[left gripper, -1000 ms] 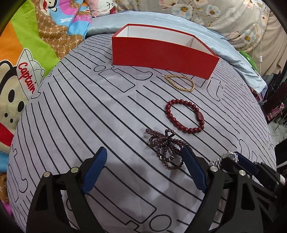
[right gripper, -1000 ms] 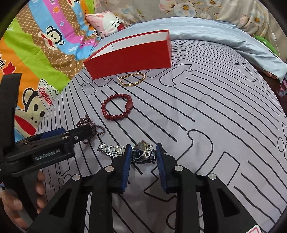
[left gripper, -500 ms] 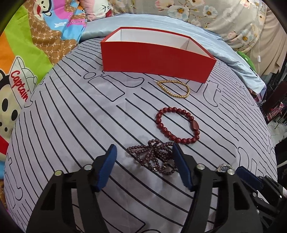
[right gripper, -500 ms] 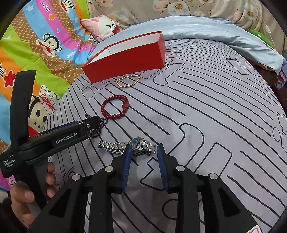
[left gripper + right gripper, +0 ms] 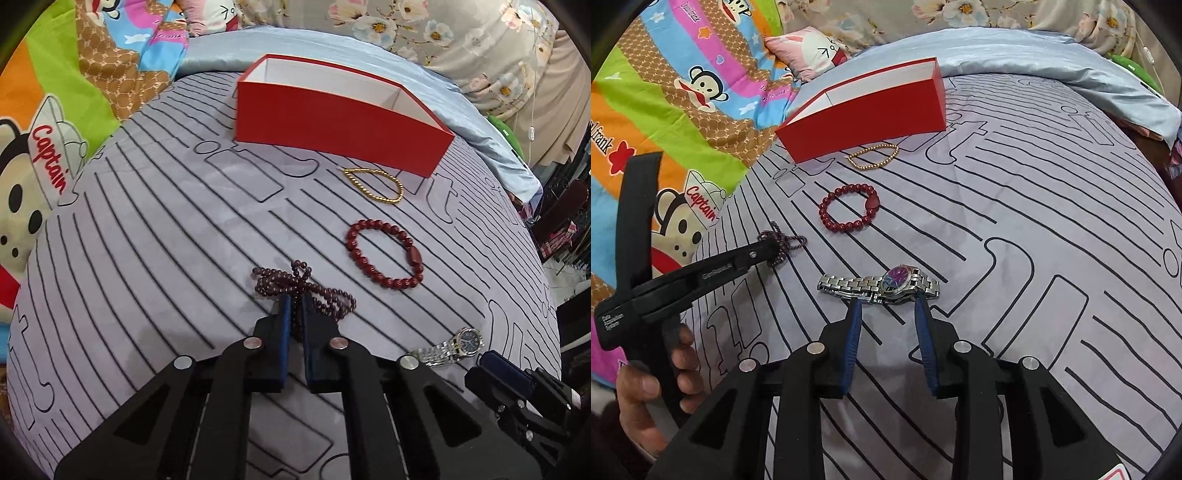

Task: Organize jewelry
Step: 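Grasp the dark bead strand with the left tool while the right grasps the silver watch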

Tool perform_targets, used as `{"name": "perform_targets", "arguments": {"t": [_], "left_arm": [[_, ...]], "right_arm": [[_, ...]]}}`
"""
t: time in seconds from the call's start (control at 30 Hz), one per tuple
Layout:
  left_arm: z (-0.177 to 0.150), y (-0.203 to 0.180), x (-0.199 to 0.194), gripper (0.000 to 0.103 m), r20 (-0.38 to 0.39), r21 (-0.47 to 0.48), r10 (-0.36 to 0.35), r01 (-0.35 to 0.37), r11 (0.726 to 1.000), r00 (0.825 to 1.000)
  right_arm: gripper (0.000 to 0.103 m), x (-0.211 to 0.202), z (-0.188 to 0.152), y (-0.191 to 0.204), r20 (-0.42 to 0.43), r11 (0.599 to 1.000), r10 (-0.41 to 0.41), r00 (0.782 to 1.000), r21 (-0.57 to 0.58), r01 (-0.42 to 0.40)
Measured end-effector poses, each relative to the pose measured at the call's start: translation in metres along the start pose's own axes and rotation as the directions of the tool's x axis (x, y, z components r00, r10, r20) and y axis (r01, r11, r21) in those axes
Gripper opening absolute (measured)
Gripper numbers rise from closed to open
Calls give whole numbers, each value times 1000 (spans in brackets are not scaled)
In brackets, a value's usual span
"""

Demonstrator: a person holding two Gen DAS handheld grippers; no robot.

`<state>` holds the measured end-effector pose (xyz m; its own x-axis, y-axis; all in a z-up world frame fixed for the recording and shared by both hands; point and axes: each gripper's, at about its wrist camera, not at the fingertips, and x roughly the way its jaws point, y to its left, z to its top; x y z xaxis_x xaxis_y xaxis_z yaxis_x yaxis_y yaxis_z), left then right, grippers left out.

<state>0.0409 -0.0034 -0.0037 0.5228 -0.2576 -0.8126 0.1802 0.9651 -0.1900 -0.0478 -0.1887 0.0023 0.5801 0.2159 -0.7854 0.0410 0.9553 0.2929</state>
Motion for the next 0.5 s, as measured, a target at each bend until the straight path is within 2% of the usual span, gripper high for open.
{"name": "perform_targets", "arguments": {"t": [0.17, 0.27, 0.47, 0.5], "left_arm": [[-5, 14, -4, 3, -2, -19, 3, -3, 1000, 1000], [-7, 15, -5, 3, 0, -18, 3, -3, 1000, 1000], [-8, 16, -5, 4, 2, -32, -18, 18, 999, 1000], [-7, 17, -5, 7, 1, -38, -25, 25, 999, 1000]], "right_arm": [[30, 7, 7, 0, 6, 1000, -10, 1000, 14, 10], [38, 12, 13, 2, 14, 1000, -18, 1000, 20, 18], [46, 21, 23, 8, 26, 999, -33, 999, 26, 32], [46, 22, 24, 10, 28, 999, -40, 999, 21, 40]]}}
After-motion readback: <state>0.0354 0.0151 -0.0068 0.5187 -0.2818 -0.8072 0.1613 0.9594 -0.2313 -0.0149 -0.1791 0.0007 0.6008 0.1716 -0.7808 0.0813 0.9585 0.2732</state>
